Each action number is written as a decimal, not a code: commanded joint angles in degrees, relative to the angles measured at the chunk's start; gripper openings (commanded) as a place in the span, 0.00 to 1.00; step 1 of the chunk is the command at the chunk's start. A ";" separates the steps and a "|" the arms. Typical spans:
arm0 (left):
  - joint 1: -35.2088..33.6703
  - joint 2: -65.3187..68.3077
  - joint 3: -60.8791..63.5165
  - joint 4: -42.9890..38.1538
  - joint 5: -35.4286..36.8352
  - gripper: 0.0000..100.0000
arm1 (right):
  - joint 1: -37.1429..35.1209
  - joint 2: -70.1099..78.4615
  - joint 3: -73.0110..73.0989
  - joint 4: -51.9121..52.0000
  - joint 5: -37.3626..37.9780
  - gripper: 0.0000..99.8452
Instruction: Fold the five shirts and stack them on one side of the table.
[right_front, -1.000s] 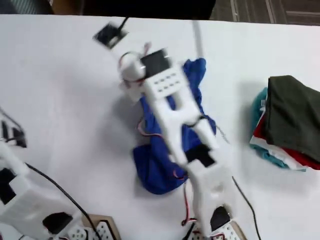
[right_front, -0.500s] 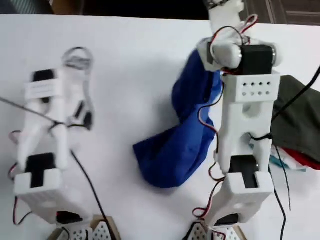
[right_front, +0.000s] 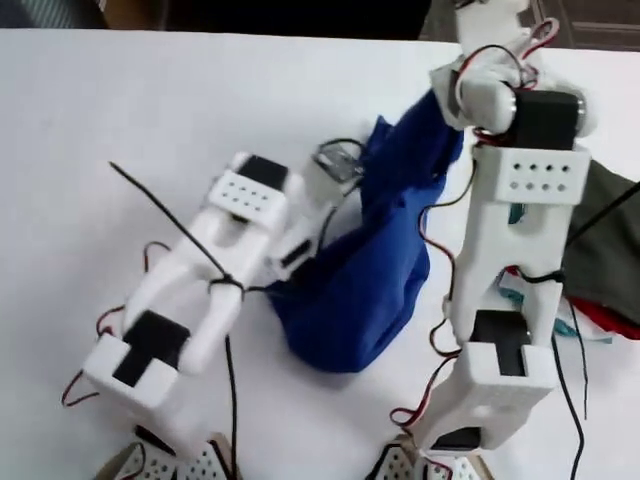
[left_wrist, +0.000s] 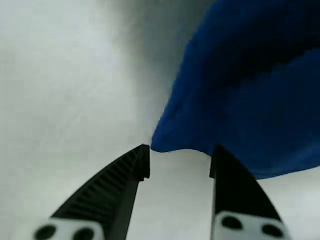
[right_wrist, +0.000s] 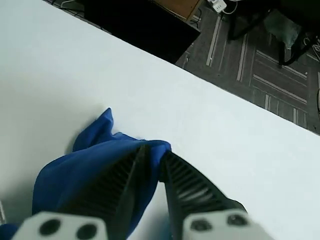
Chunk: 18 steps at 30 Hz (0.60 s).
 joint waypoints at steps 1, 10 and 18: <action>2.90 -0.26 -1.10 -1.85 0.44 0.22 | 3.65 -3.12 -1.58 -1.27 0.00 0.02; 5.63 -0.18 11.47 -12.92 0.35 0.22 | 5.05 -3.03 -1.58 -1.98 0.00 0.02; 3.16 -0.26 11.65 -20.22 0.00 0.22 | 5.41 -3.03 -1.58 -1.98 0.00 0.02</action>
